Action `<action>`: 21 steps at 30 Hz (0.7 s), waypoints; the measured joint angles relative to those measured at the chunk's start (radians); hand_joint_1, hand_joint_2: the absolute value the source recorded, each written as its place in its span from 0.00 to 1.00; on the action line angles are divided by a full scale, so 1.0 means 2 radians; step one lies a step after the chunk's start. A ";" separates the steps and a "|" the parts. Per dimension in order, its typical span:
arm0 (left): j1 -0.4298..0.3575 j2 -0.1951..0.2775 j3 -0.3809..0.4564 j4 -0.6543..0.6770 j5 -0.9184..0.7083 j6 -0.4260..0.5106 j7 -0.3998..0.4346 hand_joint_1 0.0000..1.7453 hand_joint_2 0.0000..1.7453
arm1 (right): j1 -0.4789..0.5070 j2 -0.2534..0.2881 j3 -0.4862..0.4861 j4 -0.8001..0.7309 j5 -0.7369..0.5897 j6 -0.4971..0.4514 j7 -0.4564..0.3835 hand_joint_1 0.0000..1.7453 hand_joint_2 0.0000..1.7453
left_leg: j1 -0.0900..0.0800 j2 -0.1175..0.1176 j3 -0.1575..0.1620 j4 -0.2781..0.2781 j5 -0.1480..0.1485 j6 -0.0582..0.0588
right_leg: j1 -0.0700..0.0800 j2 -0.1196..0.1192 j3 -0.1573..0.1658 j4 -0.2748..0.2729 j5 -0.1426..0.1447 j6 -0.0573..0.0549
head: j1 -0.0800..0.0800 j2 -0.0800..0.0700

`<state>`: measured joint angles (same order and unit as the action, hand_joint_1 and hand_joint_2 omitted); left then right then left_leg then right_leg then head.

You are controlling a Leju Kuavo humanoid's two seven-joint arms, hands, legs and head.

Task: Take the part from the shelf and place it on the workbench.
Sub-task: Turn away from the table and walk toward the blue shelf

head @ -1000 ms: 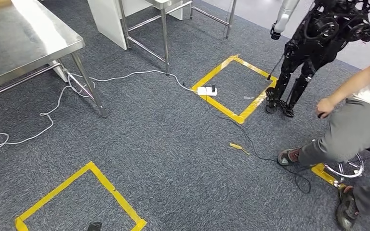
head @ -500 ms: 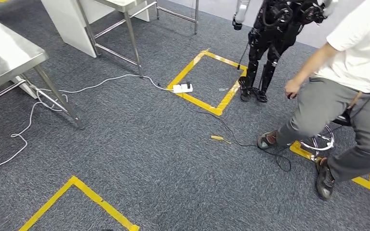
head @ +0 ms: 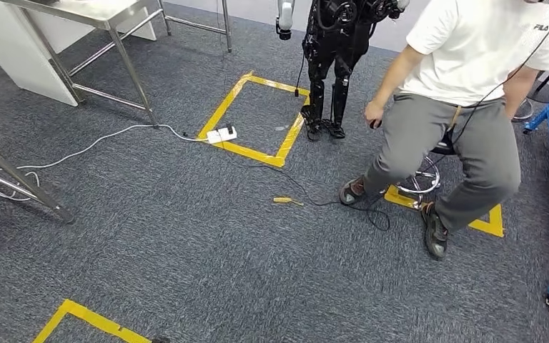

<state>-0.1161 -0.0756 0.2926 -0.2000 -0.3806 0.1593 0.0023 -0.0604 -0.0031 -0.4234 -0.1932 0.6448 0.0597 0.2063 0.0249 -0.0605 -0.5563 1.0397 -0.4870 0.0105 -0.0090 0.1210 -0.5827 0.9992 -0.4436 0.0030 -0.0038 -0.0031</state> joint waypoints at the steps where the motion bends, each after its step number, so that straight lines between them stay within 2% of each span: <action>1: -0.001 0.000 -0.001 0.000 -0.001 0.000 -0.001 0.00 0.00 | 0.001 0.000 -0.001 0.000 0.000 0.000 0.000 0.00 0.00 | 0.000 0.006 0.001 -0.003 0.003 0.004 | 0.000 0.001 -0.002 0.001 0.001 0.003 | 0.000 0.000; 2: -0.002 0.000 -0.002 0.000 -0.001 -0.001 -0.001 0.00 0.00 | 0.002 0.000 -0.002 0.000 -0.001 0.000 0.000 0.00 0.00 | 0.000 0.010 0.003 -0.008 0.005 0.008 | 0.000 -0.006 -0.007 0.006 -0.001 0.005 | 0.001 0.000; 3: -0.002 0.000 -0.002 0.000 -0.002 -0.001 -0.002 0.00 0.00 | 0.002 0.000 -0.003 0.000 -0.001 0.000 0.000 0.00 0.00 | 0.001 0.016 0.005 -0.013 0.008 0.012 | 0.001 -0.017 -0.015 0.020 -0.008 0.005 | 0.001 0.000; 5: -0.003 0.000 -0.003 0.000 -0.003 -0.001 -0.003 0.00 0.00 | 0.001 0.000 -0.005 0.000 -0.002 0.000 0.000 0.00 0.00 | 0.000 0.029 0.008 -0.017 0.010 0.017 | 0.000 -0.044 -0.046 0.078 -0.033 0.003 | 0.003 0.000; 7: -0.003 0.000 -0.005 0.000 -0.003 -0.002 -0.004 0.00 0.00 | 0.000 0.000 -0.006 0.000 -0.002 0.000 0.000 0.00 0.00 | -0.001 0.043 0.007 -0.017 0.010 0.017 | -0.004 -0.053 -0.076 0.136 -0.053 0.006 | 0.004 0.000; 8: -0.003 -0.001 -0.005 0.000 -0.003 -0.003 -0.004 0.00 0.00 | 0.001 0.000 -0.007 0.000 -0.002 0.000 -0.001 0.00 0.00 | -0.001 0.049 0.007 -0.017 0.009 0.016 | -0.007 -0.055 -0.080 0.144 -0.053 0.010 | 0.004 0.000; 9: -0.003 -0.001 -0.006 0.000 -0.003 -0.003 -0.005 0.00 0.00 | 0.001 0.000 -0.008 0.000 -0.002 0.000 -0.001 0.00 0.00 | 0.000 0.055 0.008 -0.017 0.009 0.015 | -0.010 -0.058 -0.071 0.129 -0.046 0.016 | 0.004 0.000; 10: -0.003 -0.002 -0.006 0.000 -0.003 -0.003 -0.005 0.00 0.00 | 0.002 0.000 -0.008 0.000 -0.001 0.000 -0.001 0.00 0.00 | 0.001 0.061 0.009 -0.017 0.008 0.012 | -0.014 -0.064 -0.052 0.095 -0.034 0.022 | 0.004 0.000; 11: -0.003 -0.002 -0.006 -0.001 -0.003 -0.004 -0.005 0.00 0.00 | 0.002 0.000 -0.008 0.000 -0.001 0.000 -0.001 0.00 0.00 | 0.001 0.067 0.011 -0.017 0.006 0.009 | -0.017 -0.079 -0.029 0.057 -0.023 0.027 | 0.004 0.000; 12: -0.003 -0.003 -0.006 -0.001 -0.003 -0.003 -0.005 0.00 0.00 | 0.000 0.000 -0.008 0.000 -0.001 0.000 -0.002 0.00 0.00 | 0.000 0.072 0.013 -0.016 0.004 0.004 | -0.017 -0.093 -0.011 0.025 -0.013 0.029 | 0.004 0.000; 13: -0.004 -0.003 -0.006 -0.001 -0.003 -0.003 -0.005 0.00 0.00 | -0.001 0.001 -0.008 0.000 0.000 0.000 -0.002 0.00 0.00 | -0.001 0.077 0.015 -0.016 0.002 -0.001 | -0.016 -0.103 0.000 0.007 -0.008 0.028 | 0.004 0.000; 14: -0.004 -0.003 -0.006 -0.001 -0.003 -0.002 -0.005 0.00 0.00 | -0.002 0.001 -0.008 0.000 0.000 0.000 -0.003 0.00 0.00 | -0.002 0.083 0.018 -0.016 -0.001 -0.005 | -0.014 -0.107 0.003 0.001 -0.005 0.025 | 0.003 0.000; 15: -0.005 -0.003 -0.006 -0.001 -0.003 -0.002 -0.006 0.00 0.00 | -0.003 0.002 -0.008 0.000 0.000 0.000 -0.004 0.00 0.00 | -0.002 0.088 0.020 -0.017 -0.004 -0.009 | -0.011 -0.103 0.001 0.001 -0.004 0.021 | 0.002 0.000; 16: -0.005 -0.004 -0.006 -0.001 -0.003 -0.001 -0.006 0.00 0.00 | -0.002 0.001 -0.008 0.000 0.000 0.000 -0.004 0.00 0.00 | 0.001 0.092 0.023 -0.017 -0.006 -0.012 | -0.012 -0.094 0.001 0.001 -0.004 0.016 | 0.001 0.000; 17: -0.006 -0.005 -0.006 -0.001 -0.003 -0.001 -0.006 0.00 0.00 | -0.002 0.001 -0.008 0.000 0.001 0.000 -0.005 0.00 0.00 | 0.003 0.089 0.024 -0.013 -0.011 -0.014 | -0.014 -0.087 0.001 0.000 -0.003 0.012 | 0.001 0.000; 19: -0.006 -0.006 -0.006 -0.001 -0.003 -0.001 -0.006 0.00 0.00 | -0.001 0.000 -0.008 0.000 0.001 0.000 -0.005 0.00 0.00 | 0.008 0.063 0.012 0.022 -0.037 -0.016 | -0.015 -0.074 0.003 -0.001 -0.001 0.001 | -0.001 0.000; 20: -0.005 -0.006 -0.006 -0.001 -0.003 0.000 -0.006 0.00 0.00 | -0.001 0.000 -0.008 0.000 0.001 0.000 -0.004 0.00 0.00 | 0.007 0.048 -0.002 0.053 -0.057 -0.016 | -0.012 -0.069 0.003 -0.001 -0.001 -0.003 | -0.002 0.000; 21: -0.004 -0.006 -0.006 -0.001 -0.003 0.000 -0.006 0.00 0.00 | 0.000 0.000 -0.008 0.000 0.002 0.000 -0.004 0.00 0.00 | 0.007 0.037 -0.020 0.089 -0.075 -0.014 | -0.010 -0.062 0.003 -0.001 -0.001 -0.007 | -0.003 0.000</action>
<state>-0.1247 -0.0880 0.2804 -0.2018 -0.3861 0.1583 -0.0091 -0.0612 -0.0039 -0.4402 -0.1938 0.6479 0.0599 0.1975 0.0391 0.0138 -0.5954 1.2186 -0.6375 -0.0178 -0.0281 -0.0037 -0.5770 0.9981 -0.4450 -0.0102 -0.0094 -0.0031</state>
